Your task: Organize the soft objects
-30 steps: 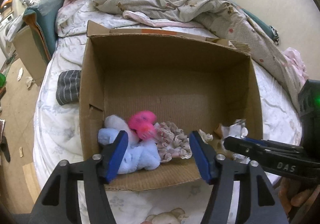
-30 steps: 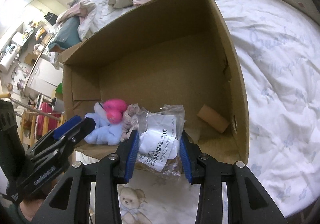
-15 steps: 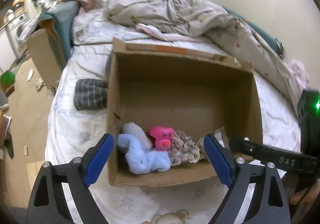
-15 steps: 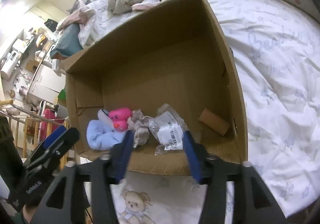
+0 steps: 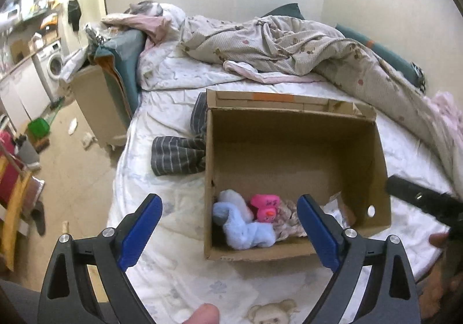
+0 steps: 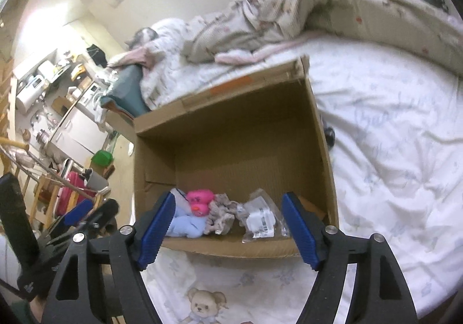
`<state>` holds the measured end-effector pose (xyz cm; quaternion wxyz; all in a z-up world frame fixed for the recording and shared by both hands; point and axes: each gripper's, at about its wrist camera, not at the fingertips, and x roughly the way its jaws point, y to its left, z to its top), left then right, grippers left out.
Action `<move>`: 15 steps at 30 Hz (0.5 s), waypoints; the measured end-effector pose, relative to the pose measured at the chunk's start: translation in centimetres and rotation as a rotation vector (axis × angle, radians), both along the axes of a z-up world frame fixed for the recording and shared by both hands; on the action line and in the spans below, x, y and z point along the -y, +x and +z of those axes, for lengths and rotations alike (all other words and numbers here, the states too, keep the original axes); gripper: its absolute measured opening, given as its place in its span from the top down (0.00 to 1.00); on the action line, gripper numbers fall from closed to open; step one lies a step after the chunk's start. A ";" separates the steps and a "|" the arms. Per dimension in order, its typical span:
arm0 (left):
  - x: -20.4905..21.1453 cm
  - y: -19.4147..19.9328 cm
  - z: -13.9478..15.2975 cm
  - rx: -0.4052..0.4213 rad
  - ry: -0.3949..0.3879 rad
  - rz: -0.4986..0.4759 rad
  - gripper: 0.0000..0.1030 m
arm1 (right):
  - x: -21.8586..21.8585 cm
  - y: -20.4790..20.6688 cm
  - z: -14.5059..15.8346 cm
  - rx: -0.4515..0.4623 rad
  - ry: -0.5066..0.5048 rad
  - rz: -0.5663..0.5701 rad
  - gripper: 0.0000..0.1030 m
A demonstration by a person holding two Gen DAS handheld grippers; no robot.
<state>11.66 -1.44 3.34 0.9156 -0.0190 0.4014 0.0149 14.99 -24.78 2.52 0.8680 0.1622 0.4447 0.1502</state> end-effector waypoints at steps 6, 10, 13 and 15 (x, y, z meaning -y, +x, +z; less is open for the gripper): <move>-0.8 -1.8 0.2 -0.011 -0.020 0.024 0.09 | -0.6 -2.1 1.3 0.073 0.001 -0.010 0.00; -1.7 -2.9 0.6 -0.013 -0.030 0.043 0.08 | -0.9 -3.1 1.5 0.096 -0.027 -0.020 0.00; -2.2 -4.0 0.9 -0.007 -0.021 0.047 0.04 | -1.1 -4.1 1.6 0.120 -0.057 -0.022 0.00; -2.4 -4.6 1.0 -0.004 -0.034 0.045 0.02 | -1.2 -4.6 1.6 0.134 -0.087 -0.024 0.00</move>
